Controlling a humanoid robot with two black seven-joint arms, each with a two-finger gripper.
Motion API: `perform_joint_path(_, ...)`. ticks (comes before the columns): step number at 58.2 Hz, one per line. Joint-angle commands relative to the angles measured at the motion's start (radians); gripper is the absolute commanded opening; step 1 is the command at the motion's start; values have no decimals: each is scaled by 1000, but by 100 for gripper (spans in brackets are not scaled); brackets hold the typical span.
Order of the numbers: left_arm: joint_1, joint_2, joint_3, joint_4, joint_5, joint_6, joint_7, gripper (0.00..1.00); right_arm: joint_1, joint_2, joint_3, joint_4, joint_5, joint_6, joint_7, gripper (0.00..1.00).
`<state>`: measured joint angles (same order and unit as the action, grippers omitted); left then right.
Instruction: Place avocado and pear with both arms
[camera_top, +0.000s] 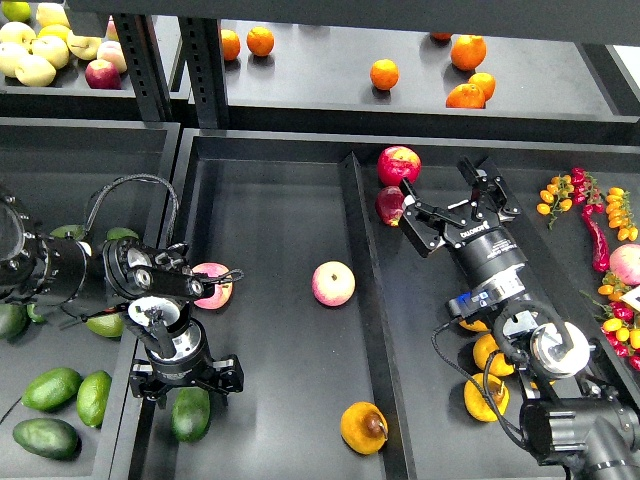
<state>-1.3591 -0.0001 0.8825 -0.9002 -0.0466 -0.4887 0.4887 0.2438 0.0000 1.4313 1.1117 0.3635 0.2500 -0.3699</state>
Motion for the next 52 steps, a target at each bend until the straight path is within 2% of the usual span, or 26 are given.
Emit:
perform_joint_path(1,46,0,-20,43,31,0,0,99,0,0,0,-1,0,0,0,99)
perform_joint_path(52,127,0,-79,121,128,0,0,95,0,0,0,-1,0,3,0,99)
